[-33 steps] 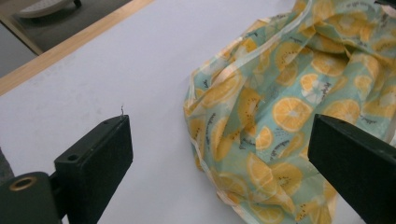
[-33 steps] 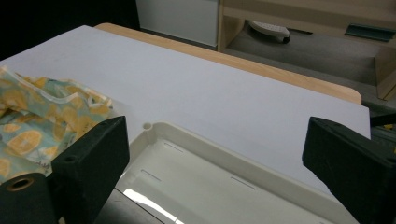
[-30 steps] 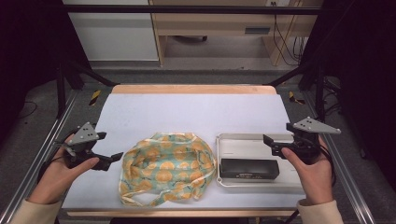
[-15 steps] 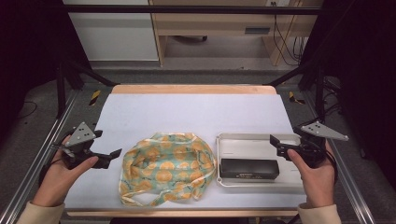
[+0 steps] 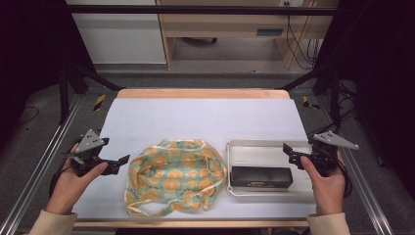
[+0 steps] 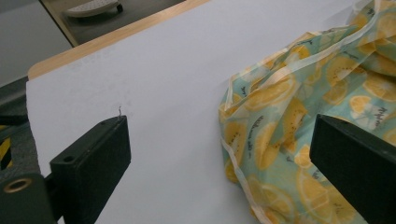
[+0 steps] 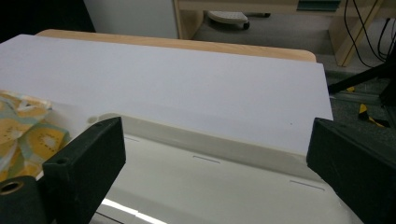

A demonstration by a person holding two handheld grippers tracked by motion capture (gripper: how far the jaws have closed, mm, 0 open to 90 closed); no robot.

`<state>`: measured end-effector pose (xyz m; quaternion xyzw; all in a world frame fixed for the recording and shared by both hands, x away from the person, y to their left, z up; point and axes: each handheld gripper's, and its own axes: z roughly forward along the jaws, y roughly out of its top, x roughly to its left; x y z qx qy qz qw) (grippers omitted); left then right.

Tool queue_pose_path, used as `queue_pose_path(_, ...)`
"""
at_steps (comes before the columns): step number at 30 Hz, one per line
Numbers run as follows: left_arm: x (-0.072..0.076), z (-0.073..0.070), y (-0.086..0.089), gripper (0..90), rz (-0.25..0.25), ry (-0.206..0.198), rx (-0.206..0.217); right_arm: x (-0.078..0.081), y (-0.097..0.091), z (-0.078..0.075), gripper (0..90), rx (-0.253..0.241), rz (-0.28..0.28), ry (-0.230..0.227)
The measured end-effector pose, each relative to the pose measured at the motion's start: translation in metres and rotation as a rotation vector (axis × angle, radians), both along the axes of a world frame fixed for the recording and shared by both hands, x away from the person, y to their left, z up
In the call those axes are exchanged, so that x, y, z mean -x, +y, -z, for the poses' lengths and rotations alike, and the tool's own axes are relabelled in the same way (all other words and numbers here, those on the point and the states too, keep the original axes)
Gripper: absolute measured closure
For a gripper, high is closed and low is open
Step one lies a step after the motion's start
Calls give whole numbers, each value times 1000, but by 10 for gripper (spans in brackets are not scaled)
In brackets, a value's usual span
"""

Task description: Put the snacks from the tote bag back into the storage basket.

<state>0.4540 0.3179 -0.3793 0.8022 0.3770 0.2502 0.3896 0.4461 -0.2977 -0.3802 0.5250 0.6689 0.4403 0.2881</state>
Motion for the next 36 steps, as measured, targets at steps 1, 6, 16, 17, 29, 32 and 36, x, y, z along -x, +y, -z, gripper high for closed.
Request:
queue_pose_path(1, 0, 2, 1, 52, -2, 2, 2, -1, -2, 2, 51, 0, 5, 1)
queue_pose_path(6, -2, 8, 4, 52, -16, 2, 3, -3, -10, 12, 54, -17, 45, 14)
queue_pose_path(16, -7, 21, 13, 53, -61, -1, 8, -3, -23, 29, 45, -17, 94, 28)
queue_pose_path(17, -7, 22, 15, 54, -66, 0, 6, -3, -25, 30, 45, -21, 97, 32)
queue_pose_path(29, -12, 38, 24, 61, -106, 12, 0, -1, -39, 51, 43, -33, 142, 59)
queue_pose_path(32, -13, 43, 27, 65, -115, 14, -8, 0, -42, 58, 43, -35, 159, 70)
queue_pose_path(36, -14, 50, 29, 68, -127, 16, -17, 0, -44, 64, 44, -48, 166, 85)
